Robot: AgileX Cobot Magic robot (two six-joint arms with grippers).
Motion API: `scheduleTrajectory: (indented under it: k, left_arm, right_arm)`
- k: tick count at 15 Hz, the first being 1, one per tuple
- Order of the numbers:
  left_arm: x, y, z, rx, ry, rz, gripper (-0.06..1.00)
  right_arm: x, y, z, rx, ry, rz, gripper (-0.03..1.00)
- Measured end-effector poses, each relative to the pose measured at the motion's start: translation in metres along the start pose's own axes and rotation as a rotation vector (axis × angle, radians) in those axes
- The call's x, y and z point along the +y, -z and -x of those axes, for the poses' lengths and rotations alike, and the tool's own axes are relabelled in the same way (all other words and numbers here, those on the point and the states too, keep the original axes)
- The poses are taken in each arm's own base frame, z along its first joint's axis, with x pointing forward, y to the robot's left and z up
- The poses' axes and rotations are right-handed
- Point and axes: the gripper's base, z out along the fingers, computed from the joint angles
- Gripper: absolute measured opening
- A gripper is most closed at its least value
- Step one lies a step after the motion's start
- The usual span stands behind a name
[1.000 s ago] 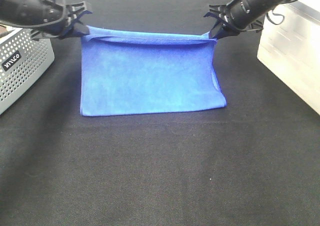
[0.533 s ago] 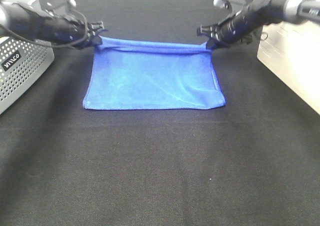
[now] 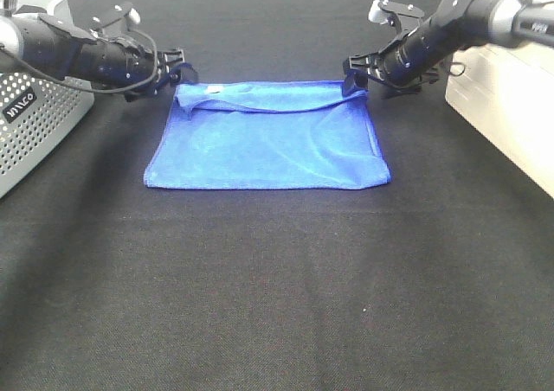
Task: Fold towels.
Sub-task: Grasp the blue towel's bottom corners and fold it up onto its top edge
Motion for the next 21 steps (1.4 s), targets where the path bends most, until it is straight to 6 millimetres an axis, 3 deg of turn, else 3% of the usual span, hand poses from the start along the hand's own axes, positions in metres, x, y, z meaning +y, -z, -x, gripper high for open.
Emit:
scheduleTrajectory:
  k: [2,4,7,12,15,18,20,21]
  left_arm:
    - [-0.001,0.005,-0.004,0.087,-0.011,-0.07,0.68]
    - [-0.006,0.015,-0.002,0.145,0.004,-0.118,0.68]
    - [-0.015,0.028,0.005,0.192,0.063,-0.118,0.67]
    - [-0.018,0.043,-0.008,0.431,0.176,-0.03,0.67]
    - [-0.029,0.062,-0.01,0.432,0.169,0.042,0.63]
    - [-0.02,0.078,-0.042,0.477,0.201,0.123,0.63]
    - [-0.011,0.086,-0.065,0.484,0.227,0.176,0.63]
    - [-0.011,0.088,-0.067,0.472,0.228,0.184,0.63]
  right_arm:
    - [0.007,0.02,0.005,0.062,0.052,0.003,0.79]
    - [0.008,0.035,0.006,0.13,-0.003,0.011,0.79]
    - [0.003,0.041,-0.002,0.232,-0.085,0.028,0.79]
    - [-0.002,0.049,-0.018,0.415,-0.158,0.069,0.79]
    - [-0.002,0.049,-0.02,0.432,-0.177,0.07,0.78]
    - [0.003,0.062,-0.032,0.485,-0.202,0.066,0.77]
    - [0.007,0.077,-0.052,0.492,-0.208,0.052,0.77]
    - [0.007,0.08,-0.059,0.46,-0.21,0.04,0.77]
